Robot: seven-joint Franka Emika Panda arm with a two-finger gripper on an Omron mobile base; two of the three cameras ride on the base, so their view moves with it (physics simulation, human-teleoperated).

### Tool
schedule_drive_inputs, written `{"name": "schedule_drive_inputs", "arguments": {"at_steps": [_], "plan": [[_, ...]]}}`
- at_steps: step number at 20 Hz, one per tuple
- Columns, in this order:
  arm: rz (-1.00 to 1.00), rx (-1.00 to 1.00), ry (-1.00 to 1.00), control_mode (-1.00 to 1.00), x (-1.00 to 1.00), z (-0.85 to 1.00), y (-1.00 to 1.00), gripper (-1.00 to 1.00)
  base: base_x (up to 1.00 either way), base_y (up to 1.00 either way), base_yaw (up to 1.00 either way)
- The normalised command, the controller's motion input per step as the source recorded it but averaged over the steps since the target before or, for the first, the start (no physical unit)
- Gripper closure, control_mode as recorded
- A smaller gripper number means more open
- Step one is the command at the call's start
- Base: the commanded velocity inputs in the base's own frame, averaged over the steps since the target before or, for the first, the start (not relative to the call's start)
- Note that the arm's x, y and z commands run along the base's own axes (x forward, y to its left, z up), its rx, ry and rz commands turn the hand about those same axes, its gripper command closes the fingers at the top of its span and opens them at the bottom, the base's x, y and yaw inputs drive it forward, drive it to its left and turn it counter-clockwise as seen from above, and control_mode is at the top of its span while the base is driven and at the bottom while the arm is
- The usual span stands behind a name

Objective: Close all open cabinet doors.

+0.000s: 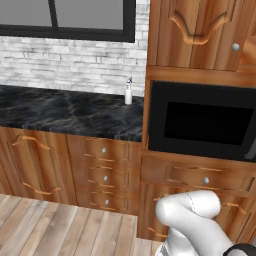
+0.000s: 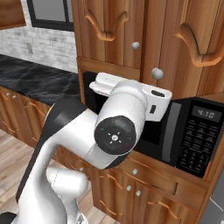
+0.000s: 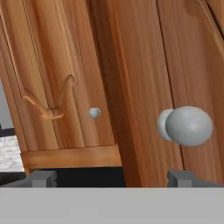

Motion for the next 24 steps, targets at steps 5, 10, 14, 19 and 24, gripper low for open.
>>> {"name": "schedule_drive_inputs", "arguments": {"at_steps": [5, 10, 14, 19, 24], "plan": [[0.13, 0.11, -0.06, -1.0, 0.95, -0.08, -0.39, -1.0, 0.0, 0.0, 0.0], [0.13, 0.14, -0.07, -1.0, 0.96, -0.08, -0.36, -1.0, 0.0, 0.0, 0.0], [0.06, 0.06, -0.08, -1.0, 0.98, -0.06, -0.07, -1.0, 0.0, 0.0, 0.0], [-0.02, 0.0, -0.01, -1.0, 0.95, 0.0, 0.0, -1.0, 0.0, 0.0, 0.0], [0.0, 0.0, 0.0, -1.0, 0.97, 0.0, -0.11, -1.0, 0.0, 0.0, 0.0]]}}
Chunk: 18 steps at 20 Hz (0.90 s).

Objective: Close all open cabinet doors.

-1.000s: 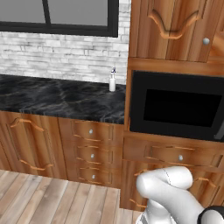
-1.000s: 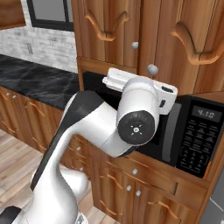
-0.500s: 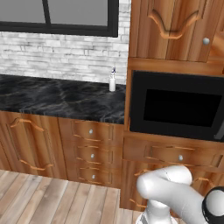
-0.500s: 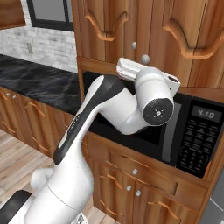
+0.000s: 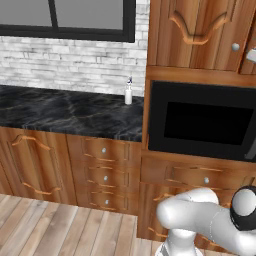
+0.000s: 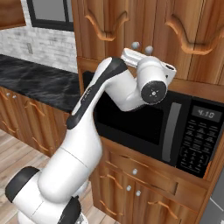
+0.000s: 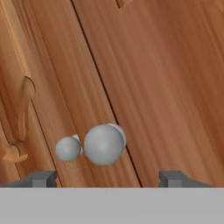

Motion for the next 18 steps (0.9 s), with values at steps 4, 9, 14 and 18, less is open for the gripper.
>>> {"name": "schedule_drive_inputs", "arguments": {"at_steps": [4, 9, 14, 18], "plan": [[0.0, 0.02, 0.0, -1.0, 1.0, 0.0, -0.16, -1.0, 0.0, 0.0, 0.0], [0.0, 0.03, 0.0, -1.0, 1.0, -0.01, -0.19, -1.0, 0.0, 0.0, 0.0], [0.0, 0.0, 0.01, -1.0, 1.0, -0.03, -0.07, -1.0, 0.0, 0.0, 0.0], [-0.06, 0.0, 0.01, -1.0, 0.58, -0.01, 0.13, -1.0, 0.0, 0.0, 0.0]]}}
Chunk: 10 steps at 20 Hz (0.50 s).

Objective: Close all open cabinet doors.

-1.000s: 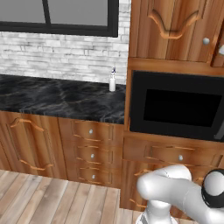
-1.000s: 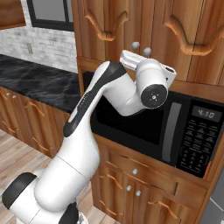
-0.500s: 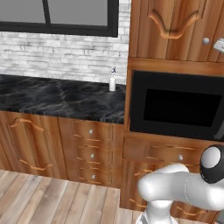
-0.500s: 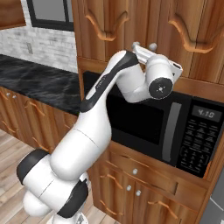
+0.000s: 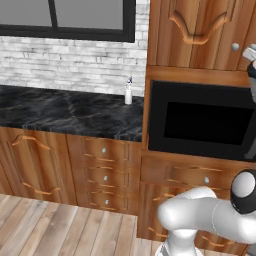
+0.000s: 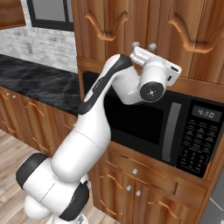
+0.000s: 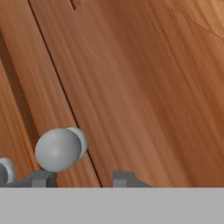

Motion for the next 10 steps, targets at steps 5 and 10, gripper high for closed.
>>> {"name": "schedule_drive_inputs", "arguments": {"at_steps": [5, 10], "plan": [[-0.19, -0.1, 0.09, -1.0, 0.81, -0.04, 0.57, -1.0, 0.0, 0.0, 0.0], [-0.27, -0.25, 0.35, -1.0, 1.0, -0.18, 0.64, -1.0, 0.0, 0.0, 0.0]]}}
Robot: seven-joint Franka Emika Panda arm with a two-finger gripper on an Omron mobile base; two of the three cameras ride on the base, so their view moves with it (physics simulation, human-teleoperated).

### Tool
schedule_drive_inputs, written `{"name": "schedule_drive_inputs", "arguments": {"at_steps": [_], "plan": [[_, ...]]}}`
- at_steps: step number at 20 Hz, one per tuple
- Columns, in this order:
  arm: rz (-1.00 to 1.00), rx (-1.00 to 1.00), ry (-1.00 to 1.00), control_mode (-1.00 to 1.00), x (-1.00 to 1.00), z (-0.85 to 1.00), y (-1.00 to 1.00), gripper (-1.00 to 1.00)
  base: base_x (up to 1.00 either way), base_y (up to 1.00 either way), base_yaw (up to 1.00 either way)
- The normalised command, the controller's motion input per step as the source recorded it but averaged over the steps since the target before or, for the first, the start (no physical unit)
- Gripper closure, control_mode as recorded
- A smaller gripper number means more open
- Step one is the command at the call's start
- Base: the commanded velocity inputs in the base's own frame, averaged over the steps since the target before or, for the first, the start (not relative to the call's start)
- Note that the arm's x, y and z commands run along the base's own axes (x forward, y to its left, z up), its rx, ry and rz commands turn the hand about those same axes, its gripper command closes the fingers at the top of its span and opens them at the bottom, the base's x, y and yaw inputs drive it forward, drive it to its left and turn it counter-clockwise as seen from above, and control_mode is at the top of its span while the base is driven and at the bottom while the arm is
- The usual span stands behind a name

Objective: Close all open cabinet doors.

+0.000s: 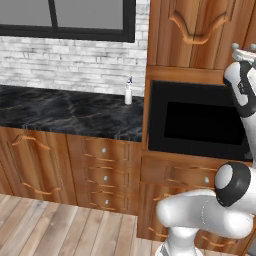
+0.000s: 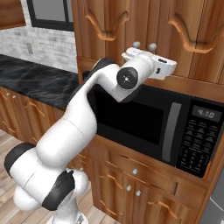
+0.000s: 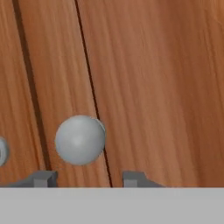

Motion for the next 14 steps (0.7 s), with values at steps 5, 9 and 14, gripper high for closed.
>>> {"name": "schedule_drive_inputs", "arguments": {"at_steps": [5, 9, 14], "plan": [[-0.27, -0.17, 0.47, -1.0, 1.0, -0.27, 0.25, -1.0, 0.0, 0.0, 0.0], [-0.29, -0.12, 0.47, -1.0, 1.0, -0.38, 0.02, -1.0, 0.0, 0.0, 0.0], [-0.16, -0.08, 0.15, -1.0, 1.0, -0.47, 0.0, -1.0, 0.0, 0.0, 0.0]]}}
